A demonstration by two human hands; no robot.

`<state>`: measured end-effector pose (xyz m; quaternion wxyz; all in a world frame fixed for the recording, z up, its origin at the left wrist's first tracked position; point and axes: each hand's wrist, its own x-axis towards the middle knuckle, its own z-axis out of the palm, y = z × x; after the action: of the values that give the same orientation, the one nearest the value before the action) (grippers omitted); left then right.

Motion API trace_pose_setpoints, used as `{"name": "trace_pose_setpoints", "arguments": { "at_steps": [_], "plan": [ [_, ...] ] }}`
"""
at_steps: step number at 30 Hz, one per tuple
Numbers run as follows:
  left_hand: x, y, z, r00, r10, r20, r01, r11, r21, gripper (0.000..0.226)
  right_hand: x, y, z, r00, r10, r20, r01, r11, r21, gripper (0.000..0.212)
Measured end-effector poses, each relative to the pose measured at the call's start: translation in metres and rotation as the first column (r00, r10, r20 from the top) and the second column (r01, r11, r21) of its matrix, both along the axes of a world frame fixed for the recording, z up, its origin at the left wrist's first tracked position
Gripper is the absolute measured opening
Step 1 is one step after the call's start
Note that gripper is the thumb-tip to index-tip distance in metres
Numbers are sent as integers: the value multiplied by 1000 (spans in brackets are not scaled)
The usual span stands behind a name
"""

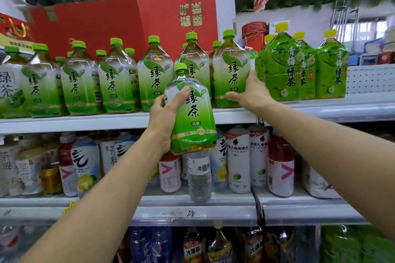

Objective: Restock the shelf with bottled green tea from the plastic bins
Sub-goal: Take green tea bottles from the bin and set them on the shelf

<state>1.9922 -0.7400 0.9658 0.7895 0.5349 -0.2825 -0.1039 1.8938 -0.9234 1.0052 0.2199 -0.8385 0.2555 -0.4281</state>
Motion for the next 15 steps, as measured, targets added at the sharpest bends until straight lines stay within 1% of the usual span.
{"name": "trace_pose_setpoints", "arguments": {
  "at_steps": [3,6,7,9,11,15],
  "plan": [
    [2,-4,2,1000,-2,5,2,1000,14,96,4,1,3,998,-48,-36,47,998,-42,105],
    [3,-8,10,998,27,58,-28,999,15,93,6,-1,7,998,-30,-60,29,999,-14,105],
    [4,-10,13,997,30,68,-31,999,8,99,7,-3,8,998,-23,-64,22,1000,-5,103],
    [5,-12,18,998,8,58,-7,1000,-15,118,10,-6,9,997,-13,-73,14,1000,12,96],
    [7,-13,17,999,-5,44,6,999,-39,125,12,-9,11,996,-3,-84,5,1000,24,93],
    [15,-16,15,998,0,64,2,1000,-22,106,18,-15,13,996,24,-92,-19,998,54,100]
  ]
}}
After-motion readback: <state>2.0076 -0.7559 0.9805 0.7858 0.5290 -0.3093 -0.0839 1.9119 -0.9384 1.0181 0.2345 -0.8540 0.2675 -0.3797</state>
